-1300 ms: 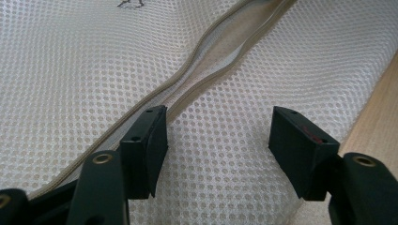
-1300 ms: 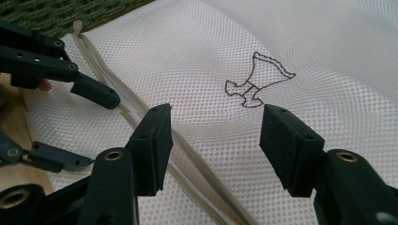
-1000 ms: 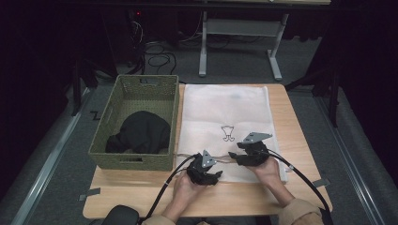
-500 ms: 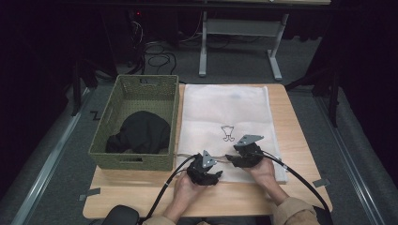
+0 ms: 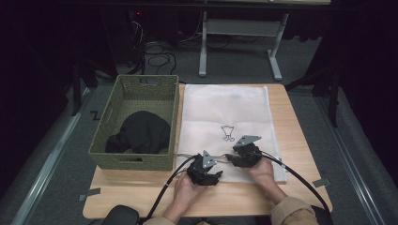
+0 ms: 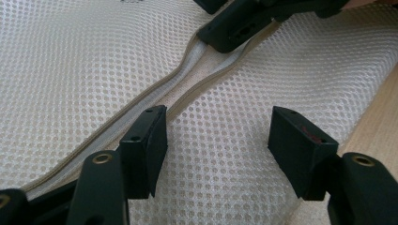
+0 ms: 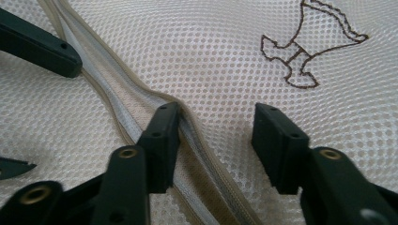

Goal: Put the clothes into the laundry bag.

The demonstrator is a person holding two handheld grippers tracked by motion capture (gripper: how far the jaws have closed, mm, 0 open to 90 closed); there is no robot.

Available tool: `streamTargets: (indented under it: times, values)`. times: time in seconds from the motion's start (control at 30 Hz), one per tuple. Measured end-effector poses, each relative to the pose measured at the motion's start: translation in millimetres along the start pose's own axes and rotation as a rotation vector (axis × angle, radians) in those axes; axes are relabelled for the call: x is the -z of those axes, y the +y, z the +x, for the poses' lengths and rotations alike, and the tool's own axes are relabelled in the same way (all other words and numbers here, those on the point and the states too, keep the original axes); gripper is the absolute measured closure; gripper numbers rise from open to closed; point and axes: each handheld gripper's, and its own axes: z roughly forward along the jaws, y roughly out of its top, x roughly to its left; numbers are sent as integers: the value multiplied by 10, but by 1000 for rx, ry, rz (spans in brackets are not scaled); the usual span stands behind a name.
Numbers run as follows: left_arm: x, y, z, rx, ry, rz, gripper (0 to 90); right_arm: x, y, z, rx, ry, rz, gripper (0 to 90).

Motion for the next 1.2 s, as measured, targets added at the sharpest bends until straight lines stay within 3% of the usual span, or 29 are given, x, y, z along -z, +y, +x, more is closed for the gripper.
streamTargets:
  times: [0.3,0.47,0.97,1.2]
  values:
    - [9,-8,-16,2,0,0,378,-6,4,15,15,29,-11,780]
    - [14,-13,-27,1,-1,-1,377,-12,7,8,25,27,-12,854]
    - [16,-14,-32,1,-2,-1,377,7,12,6,45,32,-16,884]
    - [17,-14,-31,1,-2,0,377,77,48,-9,24,48,-45,885]
